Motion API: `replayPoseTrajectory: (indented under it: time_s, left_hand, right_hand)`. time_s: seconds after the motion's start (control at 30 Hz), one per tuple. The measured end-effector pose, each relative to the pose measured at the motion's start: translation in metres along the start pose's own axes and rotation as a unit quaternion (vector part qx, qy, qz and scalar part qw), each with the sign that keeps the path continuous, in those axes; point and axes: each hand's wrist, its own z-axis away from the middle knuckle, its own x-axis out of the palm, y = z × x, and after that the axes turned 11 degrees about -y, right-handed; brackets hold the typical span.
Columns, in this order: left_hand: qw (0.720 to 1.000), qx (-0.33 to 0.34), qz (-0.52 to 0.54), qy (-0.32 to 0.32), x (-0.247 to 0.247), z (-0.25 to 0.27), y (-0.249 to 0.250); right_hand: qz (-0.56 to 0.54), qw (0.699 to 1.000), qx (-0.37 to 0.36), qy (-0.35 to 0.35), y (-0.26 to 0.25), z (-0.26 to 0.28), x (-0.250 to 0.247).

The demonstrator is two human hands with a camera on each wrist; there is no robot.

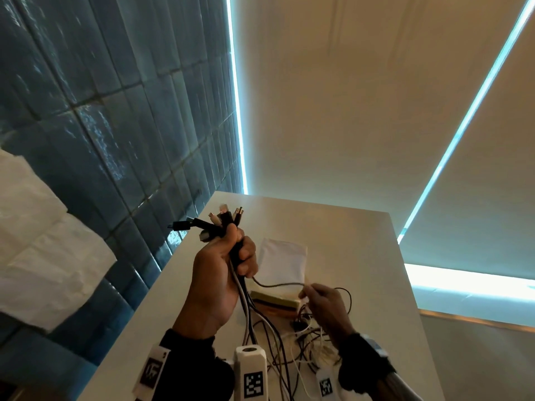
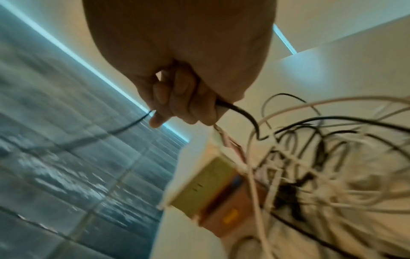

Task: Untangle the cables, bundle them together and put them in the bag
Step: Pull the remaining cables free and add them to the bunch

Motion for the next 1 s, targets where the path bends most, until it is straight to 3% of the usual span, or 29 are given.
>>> replayPoseTrajectory:
  time_s: [0.1,0.27,0.37,0.43,0.53,0.6,0.77,1.0]
  left_hand:
    - [0.998,-0.025,-0.042,0.033,-0.001,-0.002,-0.01]
    - [0.978,-0.081,-0.179,0.068,0.002,-0.005,-0.025]
    - [0.978,-0.1,-0.161,0.089,0.002,-0.005,-0.028]
    - [0.988,-0.099,-0.086,0.083,0.004,-0.002,-0.027]
    - [0.992,-0.089,0.081,0.041,0.006,0.001,-0.022]
    - [0.988,-0.062,0.137,0.033,0.006,0.002,-0.021]
    - [0.994,0.015,0.108,0.012,0.0,0.0,-0.014]
    - [0.995,0.037,0.088,0.0,-0.003,0.003,-0.019]
  right_hand:
    - [-0.075,0.996,-0.049,0.004,-0.036,-0.001,-0.002]
    - [-0.103,0.976,-0.177,-0.08,-0.091,0.015,0.013]
    - [-0.081,0.961,-0.223,-0.139,-0.106,0.029,0.024]
    - [-0.063,0.954,-0.234,-0.179,-0.11,0.037,0.028]
    - [-0.06,0.95,-0.208,-0.223,-0.108,0.043,0.028]
    - [-0.047,0.953,-0.18,-0.241,-0.1,0.041,0.027]
    - [-0.046,0.964,-0.103,-0.24,-0.062,0.031,0.021]
    - [-0.041,0.972,-0.055,-0.224,-0.027,0.021,0.016]
